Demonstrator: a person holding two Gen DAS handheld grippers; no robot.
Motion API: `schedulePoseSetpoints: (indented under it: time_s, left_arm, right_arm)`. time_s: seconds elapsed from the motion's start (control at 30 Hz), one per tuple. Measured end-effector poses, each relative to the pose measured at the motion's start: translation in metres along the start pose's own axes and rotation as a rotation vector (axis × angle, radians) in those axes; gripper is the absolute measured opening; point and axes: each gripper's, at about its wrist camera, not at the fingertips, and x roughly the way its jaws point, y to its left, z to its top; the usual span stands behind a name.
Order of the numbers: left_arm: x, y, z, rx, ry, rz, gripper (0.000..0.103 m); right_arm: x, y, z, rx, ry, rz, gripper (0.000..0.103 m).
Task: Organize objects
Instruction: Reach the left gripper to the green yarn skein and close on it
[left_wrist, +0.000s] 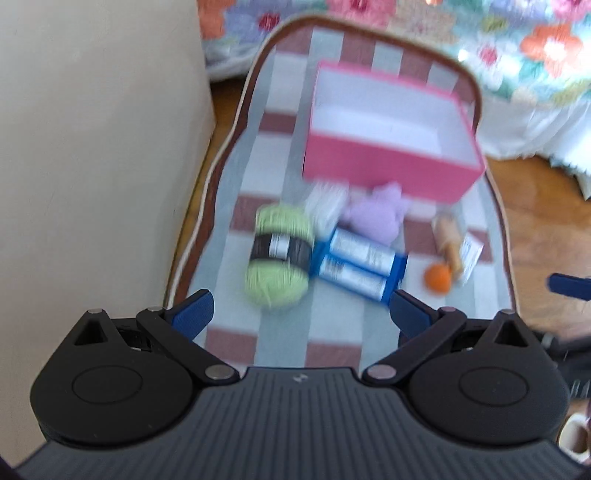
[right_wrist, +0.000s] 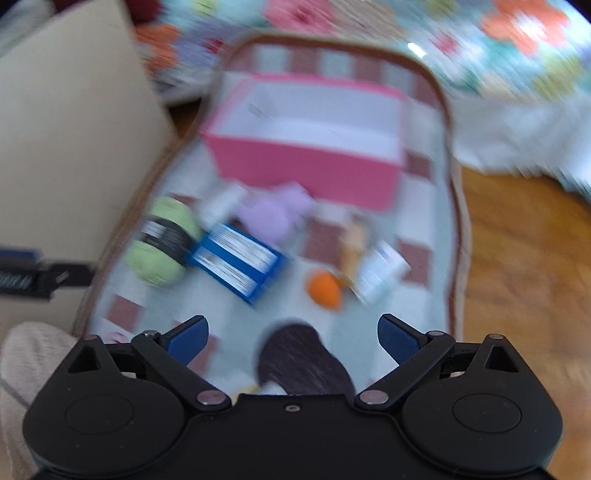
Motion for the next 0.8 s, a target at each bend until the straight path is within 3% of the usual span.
schedulePoseSetpoints:
  time_s: [0.17,0.23,0.37,0.43,0.67,0.8]
  left_arm:
    - [0.013,-0.005,0.036,0.096,-0.072,0.009,0.103]
    - [0.031,-0.003,0.047,0.089,-0.040,0.008,0.103]
    - [0.069,0.010,0.053,0.061,0.000,-0.029,0.102]
    - [0.087,0.017,0.052,0.054,0.027,-0.010,0.101]
    - [0.127,0.045,0.039,-0.012,0.070,-0.035,0.096]
    - [0.147,0.057,0.030,-0.048,0.104,-0.078,0.082]
  right_arm:
    - [0.009,0.025,0.024,-0.192,-0.164,0.180,0.100]
    - [0.026,0.028,0.035,-0.250,-0.168,0.223,0.100]
    - [0.064,0.030,0.056,-0.222,-0.077,0.310,0.100]
    - [0.076,0.037,0.060,-0.255,-0.036,0.343,0.098]
    - [0.116,0.056,0.062,-0.260,0.047,0.371,0.096]
    - [0.149,0.064,0.057,-0.241,0.121,0.392,0.087]
